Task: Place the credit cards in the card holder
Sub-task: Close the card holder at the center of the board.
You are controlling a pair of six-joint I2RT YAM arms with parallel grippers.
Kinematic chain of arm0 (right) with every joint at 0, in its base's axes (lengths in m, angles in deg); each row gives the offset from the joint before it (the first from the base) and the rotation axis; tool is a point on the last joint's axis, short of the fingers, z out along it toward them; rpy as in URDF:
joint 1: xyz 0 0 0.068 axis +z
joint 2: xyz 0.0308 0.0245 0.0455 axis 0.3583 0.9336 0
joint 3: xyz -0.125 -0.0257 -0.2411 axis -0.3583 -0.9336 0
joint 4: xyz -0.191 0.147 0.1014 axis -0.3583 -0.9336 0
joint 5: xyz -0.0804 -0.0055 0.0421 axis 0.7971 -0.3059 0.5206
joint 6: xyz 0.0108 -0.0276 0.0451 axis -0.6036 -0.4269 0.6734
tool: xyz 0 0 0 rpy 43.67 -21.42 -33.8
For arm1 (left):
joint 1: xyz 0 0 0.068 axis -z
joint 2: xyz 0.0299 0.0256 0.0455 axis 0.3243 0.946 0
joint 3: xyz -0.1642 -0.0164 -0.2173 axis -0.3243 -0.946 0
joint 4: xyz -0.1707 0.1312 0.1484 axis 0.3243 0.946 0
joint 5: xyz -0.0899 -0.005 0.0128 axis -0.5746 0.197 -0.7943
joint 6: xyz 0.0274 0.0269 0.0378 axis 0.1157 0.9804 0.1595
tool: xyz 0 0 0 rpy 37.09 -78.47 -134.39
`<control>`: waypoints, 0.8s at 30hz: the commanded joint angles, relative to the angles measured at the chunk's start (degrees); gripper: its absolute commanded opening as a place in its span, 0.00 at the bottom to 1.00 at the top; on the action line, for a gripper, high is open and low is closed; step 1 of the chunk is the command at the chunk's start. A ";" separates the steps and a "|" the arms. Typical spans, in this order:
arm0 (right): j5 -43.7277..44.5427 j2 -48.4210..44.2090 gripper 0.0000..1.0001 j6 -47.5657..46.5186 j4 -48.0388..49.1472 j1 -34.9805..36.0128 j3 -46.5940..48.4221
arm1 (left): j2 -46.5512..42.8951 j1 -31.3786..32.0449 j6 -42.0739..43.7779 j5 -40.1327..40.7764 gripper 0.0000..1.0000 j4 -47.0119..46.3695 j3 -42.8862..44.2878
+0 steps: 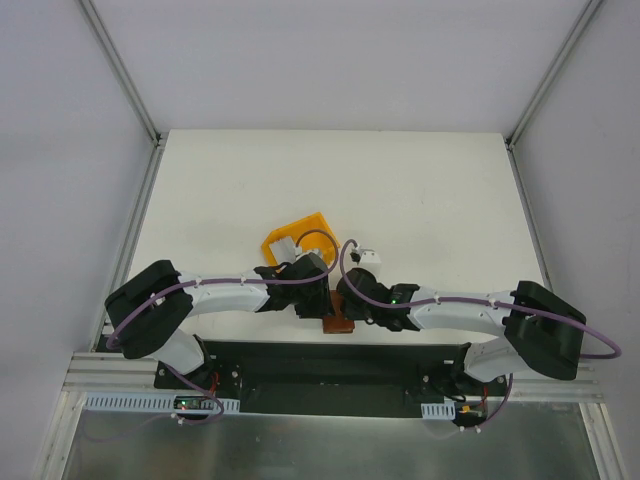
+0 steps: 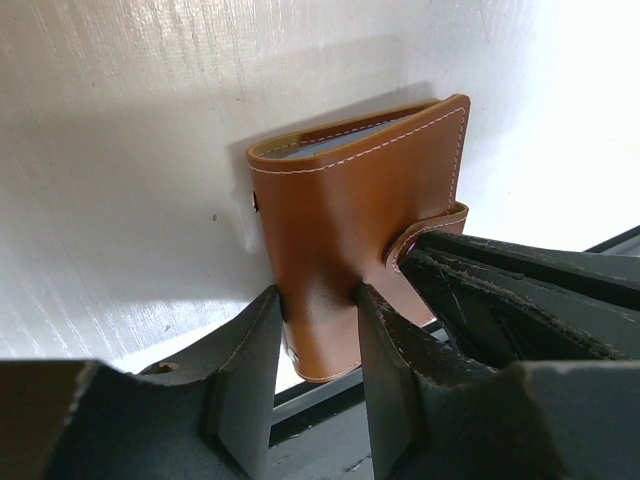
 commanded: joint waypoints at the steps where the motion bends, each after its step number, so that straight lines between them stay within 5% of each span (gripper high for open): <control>1: -8.29 5.42 0.12 0.99 -8.82 2.20 -2.74 | 4.01 0.38 0.61 2.86 0.33 4.88 -2.30; 11: -3.36 11.57 0.14 -0.94 -19.55 5.63 4.21 | 4.01 0.38 0.44 3.29 0.33 4.88 -2.30; 16: -6.34 12.72 0.02 -1.20 -15.09 5.63 3.24 | 1.38 0.38 -1.32 4.79 0.33 3.83 -4.50; 24: -8.81 10.35 0.08 -1.21 -7.60 3.53 0.61 | -2.84 0.38 -2.72 7.16 0.36 2.69 -7.05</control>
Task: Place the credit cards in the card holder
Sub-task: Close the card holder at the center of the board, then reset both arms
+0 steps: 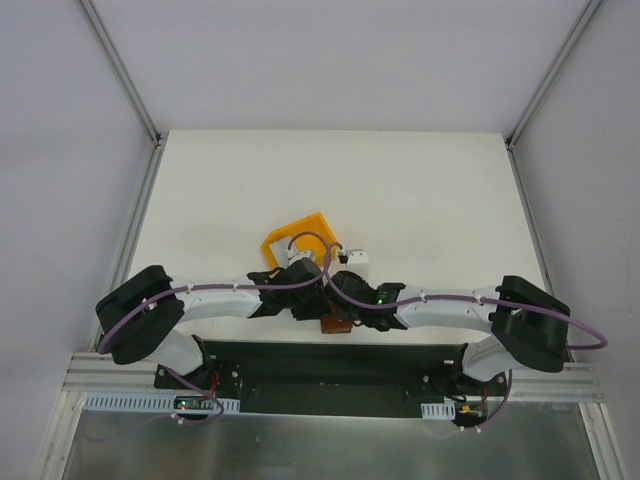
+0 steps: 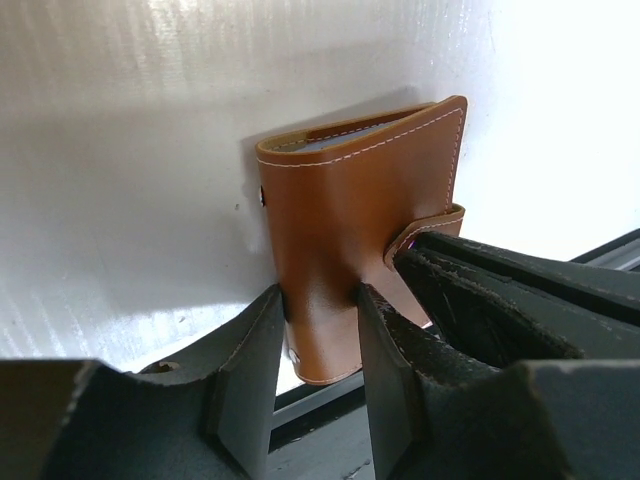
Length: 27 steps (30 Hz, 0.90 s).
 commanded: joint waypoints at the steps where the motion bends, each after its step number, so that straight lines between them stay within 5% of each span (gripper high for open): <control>1: -13.71 3.97 0.10 1.22 -1.59 -0.21 -5.67 | -0.72 0.31 -0.43 5.52 0.36 5.31 -3.71; 9: -11.68 -4.90 0.22 -1.32 2.27 -3.55 -9.09 | -6.78 0.31 0.27 9.47 0.45 5.31 -4.94; 17: -11.68 -15.10 0.40 -8.00 5.27 -9.09 -8.57 | -14.17 0.31 3.08 14.49 0.66 7.59 -4.85; 19: -11.77 -17.65 0.45 -9.50 5.27 -10.58 -8.05 | -16.10 0.31 3.69 15.54 0.80 10.39 -4.41; 27: -11.25 -27.14 0.72 -11.96 3.34 -15.77 -9.97 | -25.50 -3.37 3.78 20.12 0.96 16.82 -7.39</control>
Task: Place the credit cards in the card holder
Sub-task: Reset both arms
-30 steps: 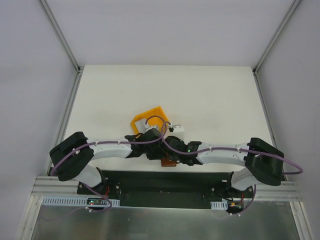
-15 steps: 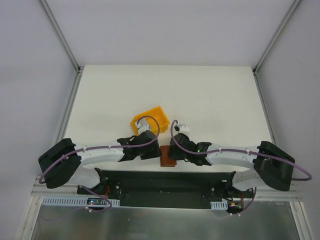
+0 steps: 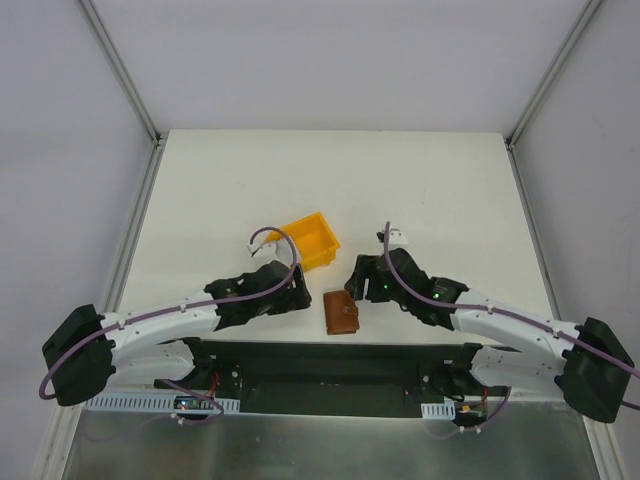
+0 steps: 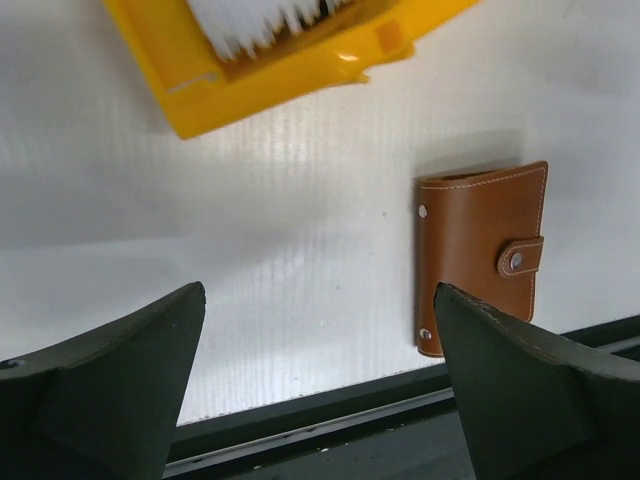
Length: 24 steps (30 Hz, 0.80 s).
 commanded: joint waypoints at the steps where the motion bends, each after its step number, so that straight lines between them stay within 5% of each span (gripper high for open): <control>1: 0.49 -5.34 0.75 -2.76 -2.91 -3.22 -1.34 | -6.19 -4.16 1.12 3.92 0.98 5.34 -2.96; 15: -5.38 -12.37 0.89 -9.70 -11.27 -24.57 -5.12 | -24.39 -25.86 9.37 6.30 0.99 12.03 -4.99; 21: -7.42 -13.17 0.98 -17.52 -12.77 -38.72 -3.37 | -17.38 -47.13 19.12 -2.05 0.99 10.45 -0.79; 24: -6.46 -11.86 1.00 -18.76 -12.42 -46.01 -1.70 | -13.86 -47.86 18.70 1.89 0.99 11.06 2.03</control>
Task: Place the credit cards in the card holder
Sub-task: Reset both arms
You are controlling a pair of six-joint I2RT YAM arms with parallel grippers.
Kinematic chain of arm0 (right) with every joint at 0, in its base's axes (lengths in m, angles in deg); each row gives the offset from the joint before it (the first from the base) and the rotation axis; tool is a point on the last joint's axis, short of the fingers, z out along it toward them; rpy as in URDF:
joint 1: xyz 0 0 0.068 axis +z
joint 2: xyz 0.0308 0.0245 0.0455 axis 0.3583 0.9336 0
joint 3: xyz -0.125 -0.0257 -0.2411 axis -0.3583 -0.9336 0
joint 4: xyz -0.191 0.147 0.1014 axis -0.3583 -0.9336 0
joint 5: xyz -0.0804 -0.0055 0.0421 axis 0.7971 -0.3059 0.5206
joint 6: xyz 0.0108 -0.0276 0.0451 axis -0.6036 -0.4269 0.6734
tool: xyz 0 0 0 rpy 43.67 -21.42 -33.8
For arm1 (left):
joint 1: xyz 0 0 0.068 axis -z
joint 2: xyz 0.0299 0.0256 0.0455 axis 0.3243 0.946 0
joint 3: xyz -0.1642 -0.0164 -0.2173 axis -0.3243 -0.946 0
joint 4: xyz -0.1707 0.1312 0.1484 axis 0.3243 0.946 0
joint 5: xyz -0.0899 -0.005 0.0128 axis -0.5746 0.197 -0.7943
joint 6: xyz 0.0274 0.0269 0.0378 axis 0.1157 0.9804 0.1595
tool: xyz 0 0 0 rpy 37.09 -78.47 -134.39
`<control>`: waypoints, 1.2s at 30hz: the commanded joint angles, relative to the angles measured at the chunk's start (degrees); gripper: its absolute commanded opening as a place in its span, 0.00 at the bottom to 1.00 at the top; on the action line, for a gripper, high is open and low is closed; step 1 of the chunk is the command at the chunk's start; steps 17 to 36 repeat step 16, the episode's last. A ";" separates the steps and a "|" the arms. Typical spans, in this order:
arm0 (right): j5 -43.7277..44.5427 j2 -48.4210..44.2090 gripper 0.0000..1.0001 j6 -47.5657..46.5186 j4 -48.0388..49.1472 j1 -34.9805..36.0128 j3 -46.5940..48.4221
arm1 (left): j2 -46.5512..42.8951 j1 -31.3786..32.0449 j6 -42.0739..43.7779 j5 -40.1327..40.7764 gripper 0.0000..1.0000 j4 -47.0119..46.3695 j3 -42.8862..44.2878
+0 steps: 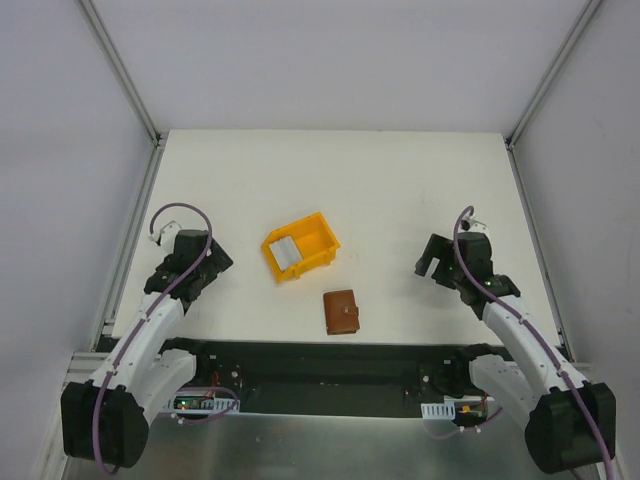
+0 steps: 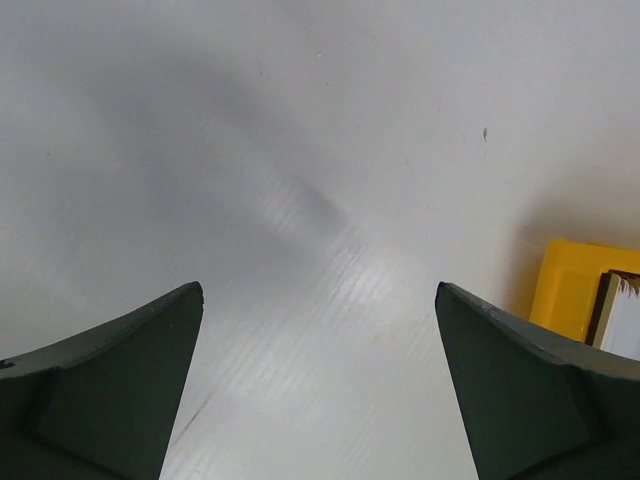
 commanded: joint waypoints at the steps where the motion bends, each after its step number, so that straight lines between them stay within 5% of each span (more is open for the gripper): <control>1: 1.30 1.02 0.97 -5.34 0.02 -8.35 3.57 | 4.22 -1.76 4.23 1.11 0.99 1.03 5.82; 7: 15.71 4.80 0.96 -12.71 9.49 -10.12 1.74 | 6.43 -1.76 1.16 4.88 0.99 2.88 8.73; 16: 23.27 9.18 0.96 -19.32 47.86 -10.38 -14.26 | 1.43 -1.67 4.32 6.47 0.99 -1.42 5.49; 36: 23.27 9.18 0.96 -19.32 47.86 -10.38 -14.26 | 1.43 -1.67 4.32 6.47 0.99 -1.42 5.49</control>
